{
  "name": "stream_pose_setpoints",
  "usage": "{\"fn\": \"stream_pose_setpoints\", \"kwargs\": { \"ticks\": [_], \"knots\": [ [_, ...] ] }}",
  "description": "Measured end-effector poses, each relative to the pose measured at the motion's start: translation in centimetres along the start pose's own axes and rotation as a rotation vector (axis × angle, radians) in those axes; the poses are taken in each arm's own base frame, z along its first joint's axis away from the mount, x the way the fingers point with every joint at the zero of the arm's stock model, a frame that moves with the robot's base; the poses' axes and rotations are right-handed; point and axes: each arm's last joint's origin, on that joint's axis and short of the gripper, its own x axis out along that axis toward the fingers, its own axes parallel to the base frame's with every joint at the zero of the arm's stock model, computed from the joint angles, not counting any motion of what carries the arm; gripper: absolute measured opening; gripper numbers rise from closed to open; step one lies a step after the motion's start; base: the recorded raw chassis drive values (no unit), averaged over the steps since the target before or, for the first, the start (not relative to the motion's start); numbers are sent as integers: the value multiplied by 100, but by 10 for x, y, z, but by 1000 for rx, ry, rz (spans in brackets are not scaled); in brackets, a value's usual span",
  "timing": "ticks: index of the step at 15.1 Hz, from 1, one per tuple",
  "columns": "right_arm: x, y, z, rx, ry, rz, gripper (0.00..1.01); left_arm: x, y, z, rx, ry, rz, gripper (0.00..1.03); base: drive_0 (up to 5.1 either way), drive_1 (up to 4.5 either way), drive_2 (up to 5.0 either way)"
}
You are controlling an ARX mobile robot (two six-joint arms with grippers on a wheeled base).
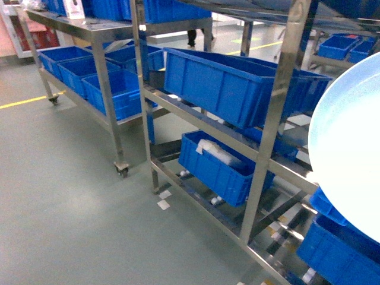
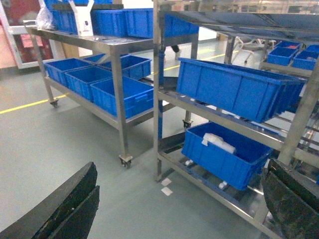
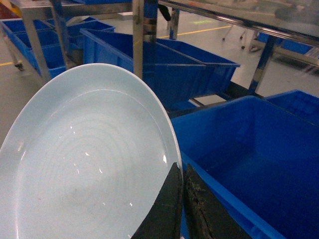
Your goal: Place blue tray on left shelf second layer neatly
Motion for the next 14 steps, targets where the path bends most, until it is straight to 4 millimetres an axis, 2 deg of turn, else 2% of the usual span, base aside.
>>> {"fn": "stream_pose_setpoints", "kwargs": {
  "ticks": [14],
  "knots": [
    [0,0,0,0,0,0,2,0,0,0,0,0,0,98,-160,-160,-160]
  ]
}}
